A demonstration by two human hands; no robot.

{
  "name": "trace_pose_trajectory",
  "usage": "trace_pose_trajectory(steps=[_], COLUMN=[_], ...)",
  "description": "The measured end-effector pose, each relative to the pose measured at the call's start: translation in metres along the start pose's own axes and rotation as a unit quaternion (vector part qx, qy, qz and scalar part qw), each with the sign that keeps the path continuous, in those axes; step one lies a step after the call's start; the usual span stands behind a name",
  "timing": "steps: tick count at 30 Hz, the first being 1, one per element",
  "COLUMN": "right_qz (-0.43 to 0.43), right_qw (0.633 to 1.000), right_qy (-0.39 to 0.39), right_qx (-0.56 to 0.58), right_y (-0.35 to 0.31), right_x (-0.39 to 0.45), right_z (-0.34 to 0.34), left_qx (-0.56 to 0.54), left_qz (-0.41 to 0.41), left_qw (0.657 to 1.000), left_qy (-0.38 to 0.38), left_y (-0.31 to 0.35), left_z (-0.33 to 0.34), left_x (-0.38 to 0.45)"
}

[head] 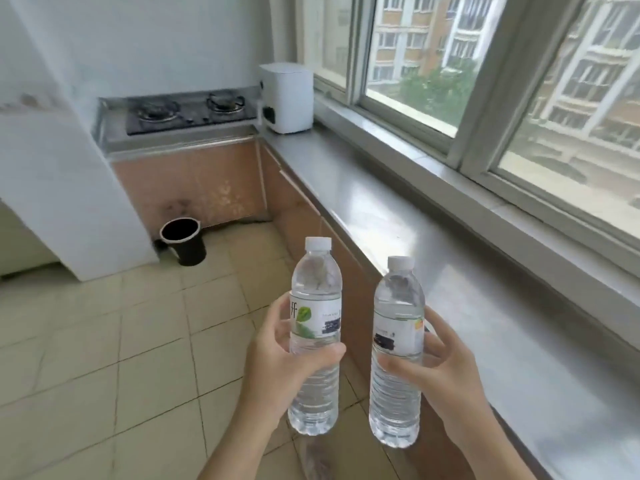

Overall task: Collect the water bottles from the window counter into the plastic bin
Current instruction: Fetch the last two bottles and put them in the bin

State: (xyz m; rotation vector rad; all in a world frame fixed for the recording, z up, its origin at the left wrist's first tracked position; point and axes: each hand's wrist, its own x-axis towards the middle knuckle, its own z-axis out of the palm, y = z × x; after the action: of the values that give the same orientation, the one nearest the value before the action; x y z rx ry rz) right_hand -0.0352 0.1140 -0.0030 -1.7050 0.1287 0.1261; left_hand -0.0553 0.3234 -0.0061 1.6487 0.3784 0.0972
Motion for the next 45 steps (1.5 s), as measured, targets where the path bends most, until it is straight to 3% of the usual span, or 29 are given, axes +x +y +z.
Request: trace_pose_trajectory(steps=[9, 22, 29, 45], right_qz=[-0.017, -0.106, -0.111, -0.099], right_qw=[0.974, 0.883, 0.850, 0.829], right_qy=[-0.225, -0.449, -0.507, -0.545], right_qx=[-0.035, -0.089, -0.089, -0.080], right_y=[-0.031, -0.104, -0.118, -0.181], right_x=[0.132, 0.234, 0.268, 0.366], right_z=[0.151, 0.368, 0.525, 0.851], left_qx=[-0.042, -0.073, -0.090, -0.092], left_qz=[-0.034, -0.056, -0.058, -0.052], left_qw=[0.978, 0.907, 0.871, 0.849], left_qy=[0.200, 0.410, 0.480, 0.517], left_y=[-0.008, -0.010, -0.019, -0.016], left_z=[-0.102, -0.242, -0.359, -0.629], left_x=[0.079, 0.176, 0.233, 0.414])
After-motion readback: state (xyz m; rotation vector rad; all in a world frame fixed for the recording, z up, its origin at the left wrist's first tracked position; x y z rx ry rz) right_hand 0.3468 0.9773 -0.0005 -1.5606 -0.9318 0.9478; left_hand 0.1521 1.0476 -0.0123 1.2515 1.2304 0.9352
